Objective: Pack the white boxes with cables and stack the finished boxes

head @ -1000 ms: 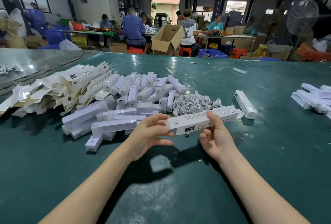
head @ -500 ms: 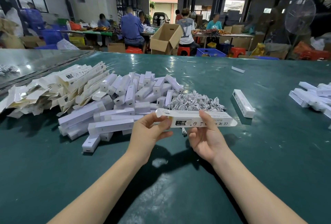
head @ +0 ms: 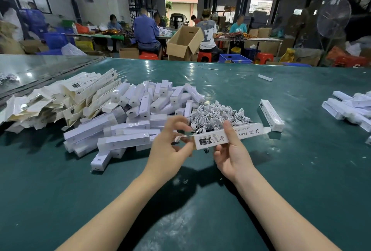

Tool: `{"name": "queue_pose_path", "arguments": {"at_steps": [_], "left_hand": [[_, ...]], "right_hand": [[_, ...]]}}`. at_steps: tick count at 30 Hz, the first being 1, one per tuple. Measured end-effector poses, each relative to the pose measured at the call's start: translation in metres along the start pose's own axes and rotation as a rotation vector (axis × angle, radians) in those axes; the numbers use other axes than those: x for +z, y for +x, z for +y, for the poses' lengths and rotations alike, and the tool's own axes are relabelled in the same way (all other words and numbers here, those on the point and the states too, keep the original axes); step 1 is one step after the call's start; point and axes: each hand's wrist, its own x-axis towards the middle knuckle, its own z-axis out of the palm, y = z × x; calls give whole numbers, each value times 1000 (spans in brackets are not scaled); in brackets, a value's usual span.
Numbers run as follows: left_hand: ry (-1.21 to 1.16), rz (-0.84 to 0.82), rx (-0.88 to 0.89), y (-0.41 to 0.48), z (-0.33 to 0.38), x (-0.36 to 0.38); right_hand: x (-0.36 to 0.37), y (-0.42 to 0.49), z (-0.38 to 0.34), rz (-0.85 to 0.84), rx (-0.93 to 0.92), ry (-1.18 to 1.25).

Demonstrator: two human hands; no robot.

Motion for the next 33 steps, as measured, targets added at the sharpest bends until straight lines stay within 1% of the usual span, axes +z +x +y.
{"name": "queue_pose_path", "arguments": {"at_steps": [1, 3, 5, 6, 8, 10, 11, 13, 15, 19, 25, 28, 33], "left_hand": [[50, -48, 6, -1, 2, 1], [67, -41, -50, -2, 2, 2], [-69, -24, -186, 0, 2, 3], [-167, -26, -258, 1, 2, 4], [-335, -30, -383, 2, 1, 4], [-437, -45, -469, 2, 0, 7], [-466, -49, -492, 2, -1, 8], [-484, -41, -493, 1, -2, 9], [-462, -22, -452, 2, -3, 7], [-406, 49, -373, 1, -4, 7], [-380, -48, -281, 1, 1, 5], [-358, -45, -293, 0, 1, 5], [-470, -35, -384, 3, 2, 4]], "right_hand": [[-1, 0, -1, -12, 10, 8], [-4, 0, -3, -122, 44, 55], [-7, -2, -7, -276, 88, 154], [-8, -3, -9, -313, 100, 157], [-11, -2, -12, -303, 80, 37], [-10, -2, -12, -226, 0, -118], [-10, -1, -11, -200, -53, -152], [-9, 1, -9, -183, -146, -169], [-8, 0, -8, -162, -179, -163], [-5, 1, -5, -96, -134, -88], [1, -3, -4, -107, -25, 88], [0, -3, -4, -128, -25, 117], [1, -3, -4, -50, -23, 183]]}}
